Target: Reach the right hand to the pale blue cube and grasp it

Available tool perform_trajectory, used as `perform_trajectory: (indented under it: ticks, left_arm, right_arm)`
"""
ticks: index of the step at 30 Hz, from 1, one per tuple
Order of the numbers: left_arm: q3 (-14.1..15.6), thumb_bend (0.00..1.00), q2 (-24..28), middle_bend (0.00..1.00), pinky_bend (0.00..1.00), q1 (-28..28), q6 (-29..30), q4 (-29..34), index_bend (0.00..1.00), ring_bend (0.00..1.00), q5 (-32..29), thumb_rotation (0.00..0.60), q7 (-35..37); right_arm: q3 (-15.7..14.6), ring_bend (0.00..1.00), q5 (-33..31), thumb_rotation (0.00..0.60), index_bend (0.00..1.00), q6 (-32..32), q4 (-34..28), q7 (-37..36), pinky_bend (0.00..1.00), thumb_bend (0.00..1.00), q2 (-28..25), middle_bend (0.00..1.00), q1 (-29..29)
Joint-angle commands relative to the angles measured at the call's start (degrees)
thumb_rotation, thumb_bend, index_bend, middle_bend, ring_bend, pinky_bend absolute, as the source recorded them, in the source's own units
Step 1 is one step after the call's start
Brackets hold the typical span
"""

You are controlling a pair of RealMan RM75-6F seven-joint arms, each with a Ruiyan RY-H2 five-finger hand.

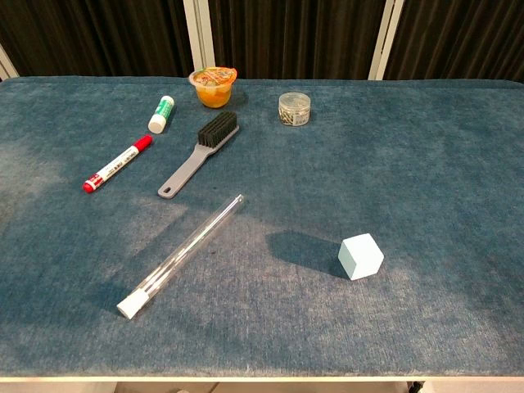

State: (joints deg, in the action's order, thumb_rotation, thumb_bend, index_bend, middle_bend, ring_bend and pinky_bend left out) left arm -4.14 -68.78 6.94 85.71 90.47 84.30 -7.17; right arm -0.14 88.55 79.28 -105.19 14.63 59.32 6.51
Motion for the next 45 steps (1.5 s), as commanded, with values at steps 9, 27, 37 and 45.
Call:
perform_trajectory:
  ticks: [9,27,37,45]
  left_arm:
    - [-0.04,0.28,-0.01,0.00,0.09,0.01,-0.03,-0.02,0.10,0.00,-0.06,0.600,0.05]
    - [-0.30,0.28,0.00,0.00,0.09,-0.38,0.92,0.22,0.10,0.00,-0.08,0.600,0.15]
    - [-0.55,0.28,0.12,0.00,0.09,-0.33,0.76,0.09,0.10,0.00,-0.43,0.600,0.66]
    - [-0.46,0.28,0.12,0.00,0.09,-0.26,0.67,-0.02,0.10,0.00,-0.22,0.600,0.74]
  right_arm:
    - [0.00,0.18,0.18,0.600,0.23,0.21,0.01,-0.13,0.12,0.22,-0.04,0.19,-0.04]
    - [0.05,0.21,5.89,0.600,0.31,-7.06,10.85,-12.88,0.16,0.22,9.02,0.21,7.03]
    - [0.76,0.21,5.21,0.600,0.34,-17.92,14.36,-16.28,0.16,0.22,15.15,0.22,15.11]
    - [1.70,0.22,3.59,0.600,0.38,-21.63,16.60,-16.53,0.16,0.22,20.51,0.23,18.95]
